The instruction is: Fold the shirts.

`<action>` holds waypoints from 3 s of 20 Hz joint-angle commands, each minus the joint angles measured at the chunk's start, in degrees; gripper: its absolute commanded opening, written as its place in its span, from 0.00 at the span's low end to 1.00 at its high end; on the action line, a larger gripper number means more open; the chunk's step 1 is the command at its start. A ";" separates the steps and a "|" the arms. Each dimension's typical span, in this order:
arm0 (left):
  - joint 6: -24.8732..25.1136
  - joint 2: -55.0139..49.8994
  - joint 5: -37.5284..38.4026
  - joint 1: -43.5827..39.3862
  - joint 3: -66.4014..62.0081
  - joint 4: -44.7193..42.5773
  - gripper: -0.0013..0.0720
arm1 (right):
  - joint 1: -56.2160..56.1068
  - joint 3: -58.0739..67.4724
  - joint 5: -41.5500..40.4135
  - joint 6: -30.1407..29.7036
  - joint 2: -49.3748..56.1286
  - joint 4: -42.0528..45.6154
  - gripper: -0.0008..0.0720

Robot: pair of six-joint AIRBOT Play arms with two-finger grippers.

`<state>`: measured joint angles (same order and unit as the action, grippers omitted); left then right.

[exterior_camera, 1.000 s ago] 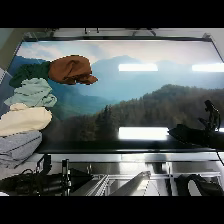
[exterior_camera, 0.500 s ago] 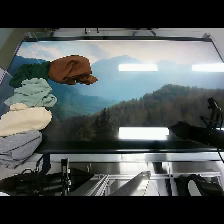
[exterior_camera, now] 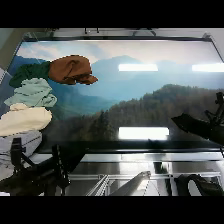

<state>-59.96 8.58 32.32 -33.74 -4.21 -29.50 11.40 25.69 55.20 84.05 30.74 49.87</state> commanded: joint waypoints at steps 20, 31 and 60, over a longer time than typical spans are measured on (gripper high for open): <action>0.46 -100.00 25.88 51.32 -80.39 -11.61 0.01 | 0.04 -0.02 -1.42 -0.09 0.35 -2.36 0.05; 0.37 -125.50 22.03 43.41 -101.61 -22.14 1.00 | 0.04 -0.02 -1.42 -0.09 0.35 -2.34 0.05; -12.17 -95.80 55.45 14.27 -108.32 -15.58 0.52 | 10.45 12.11 6.19 -7.39 1.16 4.24 0.72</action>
<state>-69.95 -85.03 86.06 -17.67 -112.55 -33.78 21.54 37.15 57.23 77.25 30.89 54.08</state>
